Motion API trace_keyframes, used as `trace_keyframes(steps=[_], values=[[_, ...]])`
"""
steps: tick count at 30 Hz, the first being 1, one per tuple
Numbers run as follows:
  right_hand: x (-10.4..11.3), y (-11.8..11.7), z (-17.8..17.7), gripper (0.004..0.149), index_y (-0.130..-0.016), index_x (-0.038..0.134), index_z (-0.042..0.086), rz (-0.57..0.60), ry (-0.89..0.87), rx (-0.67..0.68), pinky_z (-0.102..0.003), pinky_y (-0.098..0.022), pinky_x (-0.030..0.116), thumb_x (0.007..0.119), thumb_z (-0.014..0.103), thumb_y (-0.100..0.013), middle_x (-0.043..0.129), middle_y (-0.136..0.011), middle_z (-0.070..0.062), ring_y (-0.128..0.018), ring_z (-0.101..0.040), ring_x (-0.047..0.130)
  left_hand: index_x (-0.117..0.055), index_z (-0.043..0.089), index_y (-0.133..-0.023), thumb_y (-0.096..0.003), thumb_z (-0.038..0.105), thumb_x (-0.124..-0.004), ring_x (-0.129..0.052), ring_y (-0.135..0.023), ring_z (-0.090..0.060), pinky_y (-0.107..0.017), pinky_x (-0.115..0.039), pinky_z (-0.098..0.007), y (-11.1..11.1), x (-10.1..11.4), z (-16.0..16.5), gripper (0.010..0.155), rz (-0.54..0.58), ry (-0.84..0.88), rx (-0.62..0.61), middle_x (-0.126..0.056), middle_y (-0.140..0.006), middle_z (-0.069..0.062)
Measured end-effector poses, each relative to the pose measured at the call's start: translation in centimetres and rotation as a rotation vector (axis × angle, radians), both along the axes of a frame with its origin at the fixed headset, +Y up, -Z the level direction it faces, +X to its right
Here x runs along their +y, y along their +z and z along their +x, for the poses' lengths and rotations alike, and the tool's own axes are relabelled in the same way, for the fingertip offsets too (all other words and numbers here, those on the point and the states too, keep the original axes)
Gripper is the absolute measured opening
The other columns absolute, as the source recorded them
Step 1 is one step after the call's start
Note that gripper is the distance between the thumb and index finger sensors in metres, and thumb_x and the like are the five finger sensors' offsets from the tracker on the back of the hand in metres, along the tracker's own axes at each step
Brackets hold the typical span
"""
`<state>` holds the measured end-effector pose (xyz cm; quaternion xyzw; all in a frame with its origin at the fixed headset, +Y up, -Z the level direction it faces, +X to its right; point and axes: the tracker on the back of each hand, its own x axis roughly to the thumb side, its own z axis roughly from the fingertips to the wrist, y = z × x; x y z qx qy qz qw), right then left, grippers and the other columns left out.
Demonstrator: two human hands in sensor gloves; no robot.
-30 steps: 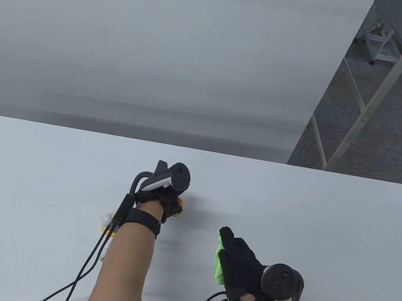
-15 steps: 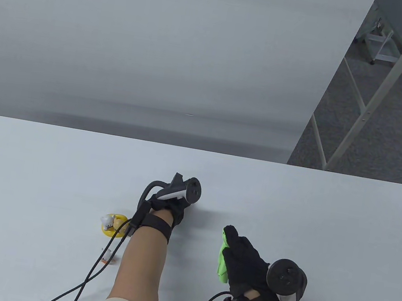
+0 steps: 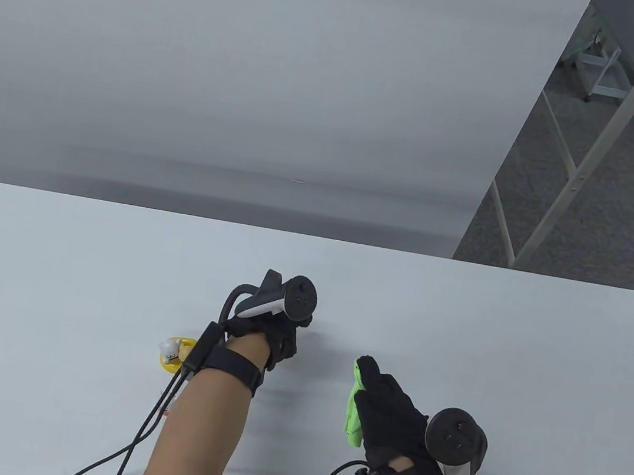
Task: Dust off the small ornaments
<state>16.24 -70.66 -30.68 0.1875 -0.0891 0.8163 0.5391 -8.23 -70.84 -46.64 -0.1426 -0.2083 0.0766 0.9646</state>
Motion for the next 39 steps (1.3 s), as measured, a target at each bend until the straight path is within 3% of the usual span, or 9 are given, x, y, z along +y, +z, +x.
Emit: trace_keyframes(steps=[3, 7, 12, 15, 20, 22, 28, 32, 39], values=[[0.0, 0.0, 0.1, 0.049, -0.101, 0.066, -0.003, -0.003, -0.011, 0.005, -0.076, -0.047, 0.076, 0.078, 0.013, -0.056, 0.083, -0.077, -0.043, -0.053, -0.051, 0.092, -0.072, 0.015, -0.106, -0.0406, 0.03, -0.107, -0.102, -0.066, -0.045, -0.034, -0.103, -0.041, 1.5, 2.4, -1.1, 0.075, 0.029, 0.073, -0.013, -0.051, -0.106, -0.035], [-0.1, 0.1, -0.1, 0.049, -0.101, 0.066, -0.003, -0.003, 0.004, 0.01, -0.076, -0.047, 0.076, 0.078, 0.013, -0.056, 0.083, -0.077, -0.043, -0.053, -0.051, 0.092, -0.07, 0.011, -0.106, -0.0396, 0.029, -0.108, -0.107, -0.06, -0.041, -0.034, -0.104, -0.041, 4.3, 5.2, -3.1, 0.079, 0.099, 0.198, -0.034, -0.058, -0.107, -0.032], [-0.4, 0.3, -0.8, 0.049, -0.101, 0.066, -0.003, -0.008, 0.023, 0.028, -0.076, -0.047, 0.076, 0.078, 0.013, -0.056, 0.083, -0.077, -0.043, -0.053, -0.051, 0.092, -0.064, 0.008, -0.107, -0.0376, 0.033, -0.109, -0.114, -0.055, -0.036, -0.031, -0.107, -0.037, 8.9, 6.5, -6.3, 0.086, 0.166, 0.461, -0.025, -0.072, -0.103, -0.031], [-0.6, 0.4, -1.3, 0.049, -0.101, 0.066, -0.004, -0.018, 0.021, 0.046, -0.076, -0.047, 0.076, 0.078, 0.013, -0.056, 0.083, -0.077, -0.042, -0.053, -0.051, 0.092, -0.079, 0.016, -0.1, -0.0356, 0.031, -0.111, -0.114, -0.054, -0.035, -0.03, -0.108, -0.037, 12.3, 5.2, -8.4, 0.074, 0.234, 0.693, -0.022, -0.074, -0.102, -0.032], [-1.1, 0.8, -3.1, 0.049, -0.101, 0.066, -0.004, -0.035, 0.04, 0.111, -0.076, -0.047, 0.076, 0.078, 0.012, -0.056, 0.083, -0.077, -0.043, -0.053, -0.051, 0.092, -0.071, 0.007, -0.106, -0.0395, 0.023, -0.106, -0.107, -0.062, -0.039, -0.036, -0.104, -0.043, 15.9, 0.4, -9.7, 0.077, 0.091, 1.075, 0.098, -0.058, -0.106, -0.039], [-1.3, 1.0, -3.6, 0.049, -0.101, 0.066, -0.004, -0.036, 0.055, 0.129, -0.076, -0.047, 0.076, 0.078, 0.012, -0.056, 0.083, -0.077, -0.043, -0.053, -0.051, 0.092, -0.063, 0.001, -0.11, -0.0426, 0.02, -0.101, -0.103, -0.064, -0.04, -0.037, -0.103, -0.042, 16.6, -0.6, -9.8, 0.079, 0.075, 1.092, 0.1, -0.046, -0.107, -0.042], [-1.8, 1.5, -5.6, 0.05, -0.101, 0.065, -0.004, -0.038, 0.055, 0.183, -0.075, -0.046, 0.076, 0.077, 0.012, -0.055, 0.083, -0.077, -0.043, -0.053, -0.051, 0.092, -0.055, -0.004, -0.11, -0.043, 0.026, -0.101, -0.108, -0.063, -0.036, -0.037, -0.106, -0.039, 17.0, -2.3, -8.8, 0.086, -0.106, 1.172, 0.005, -0.062, -0.105, -0.04], [-2.2, 1.8, -6.4, 0.05, -0.101, 0.064, -0.004, -0.026, 0.08, 0.194, -0.075, -0.047, 0.076, 0.077, 0.012, -0.055, 0.083, -0.077, -0.043, -0.053, -0.051, 0.092, -0.066, -0.002, -0.107, -0.0398, 0.021, -0.102, -0.108, -0.063, -0.039, -0.039, -0.105, -0.044, 16.7, -3.2, -8.1, 0.08, -0.198, 1.239, -0.048, -0.064, -0.105, -0.04], [-3.0, 1.6, -7.8, 0.049, -0.1, 0.064, -0.005, -0.062, 0.083, 0.216, -0.076, -0.046, 0.076, 0.076, 0.01, -0.055, 0.083, -0.077, -0.044, -0.052, -0.052, 0.092, -0.062, -0.003, -0.108, -0.0404, 0.017, -0.1, -0.106, -0.067, -0.039, -0.042, -0.105, -0.044, 17.0, -3.9, -7.1, 0.08, -0.236, 1.24, -0.059, -0.06, -0.107, -0.041]])
